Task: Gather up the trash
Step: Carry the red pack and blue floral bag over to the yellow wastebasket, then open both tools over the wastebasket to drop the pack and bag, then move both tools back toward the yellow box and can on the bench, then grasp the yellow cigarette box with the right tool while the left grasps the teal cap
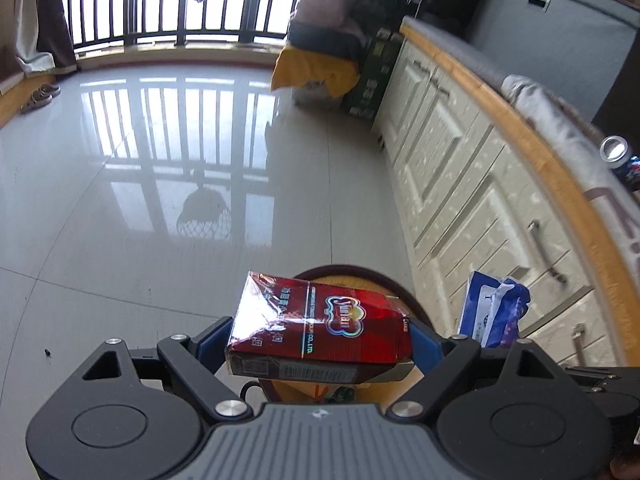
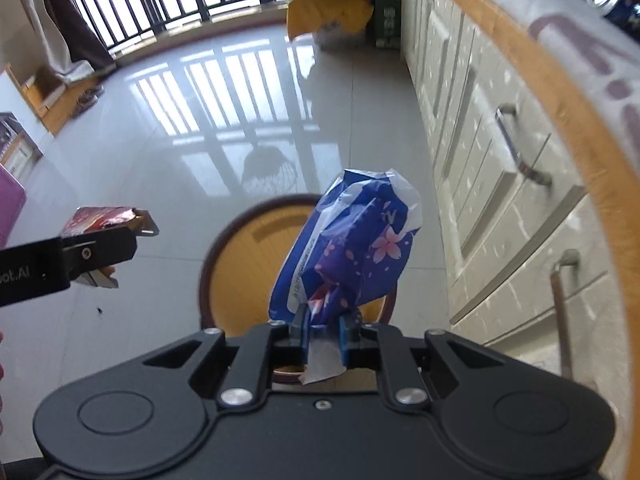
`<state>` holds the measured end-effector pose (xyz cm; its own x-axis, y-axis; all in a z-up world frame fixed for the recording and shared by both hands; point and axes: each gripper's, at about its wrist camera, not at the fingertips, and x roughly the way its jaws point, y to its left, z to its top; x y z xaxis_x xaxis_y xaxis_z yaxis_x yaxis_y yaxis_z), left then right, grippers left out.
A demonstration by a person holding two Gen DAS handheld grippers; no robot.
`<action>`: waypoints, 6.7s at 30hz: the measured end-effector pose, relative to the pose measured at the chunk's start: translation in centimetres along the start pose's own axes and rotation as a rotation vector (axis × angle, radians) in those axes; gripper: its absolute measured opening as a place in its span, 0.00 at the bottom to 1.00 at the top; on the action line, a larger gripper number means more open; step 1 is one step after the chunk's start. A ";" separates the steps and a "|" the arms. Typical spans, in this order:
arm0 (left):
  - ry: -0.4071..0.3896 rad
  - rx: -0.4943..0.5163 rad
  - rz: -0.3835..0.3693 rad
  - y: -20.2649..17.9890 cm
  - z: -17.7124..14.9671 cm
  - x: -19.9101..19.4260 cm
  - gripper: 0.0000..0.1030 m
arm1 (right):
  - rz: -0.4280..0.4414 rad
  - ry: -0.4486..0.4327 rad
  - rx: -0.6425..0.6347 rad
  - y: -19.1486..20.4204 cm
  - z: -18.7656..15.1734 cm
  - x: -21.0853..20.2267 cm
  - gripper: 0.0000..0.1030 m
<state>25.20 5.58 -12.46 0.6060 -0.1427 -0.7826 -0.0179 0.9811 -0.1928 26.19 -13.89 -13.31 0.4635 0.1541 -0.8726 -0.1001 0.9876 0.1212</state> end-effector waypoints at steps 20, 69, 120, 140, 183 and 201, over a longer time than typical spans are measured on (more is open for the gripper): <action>0.140 -0.164 -0.046 0.8 -0.4 10.8 0.86 | 0.071 0.200 0.011 -0.8 0.8 10.5 0.15; 0.187 -0.510 -0.116 4.9 -3.6 15.0 1.00 | 0.102 0.269 -0.117 -0.5 0.8 13.7 0.72; 0.018 0.082 0.187 0.4 -1.4 -6.7 1.00 | -0.048 -0.204 -0.037 -0.1 -1.1 -8.1 1.00; -0.254 0.128 0.077 -5.4 1.3 -15.4 1.00 | -0.083 -0.469 0.034 -3.4 -0.7 -19.4 1.00; -0.317 0.442 -0.437 -32.4 4.4 -4.1 1.00 | -0.200 -0.604 -0.005 -27.0 2.9 -18.3 0.51; -0.245 0.637 -0.499 -36.8 5.6 0.5 0.78 | -0.306 -0.559 -0.067 -28.7 4.6 -15.0 0.01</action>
<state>30.63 -29.83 -2.49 0.5805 -0.6184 -0.5298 0.7048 0.7074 -0.0535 26.13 -44.44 -1.49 0.8672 -0.1238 -0.4823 0.0632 0.9881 -0.1400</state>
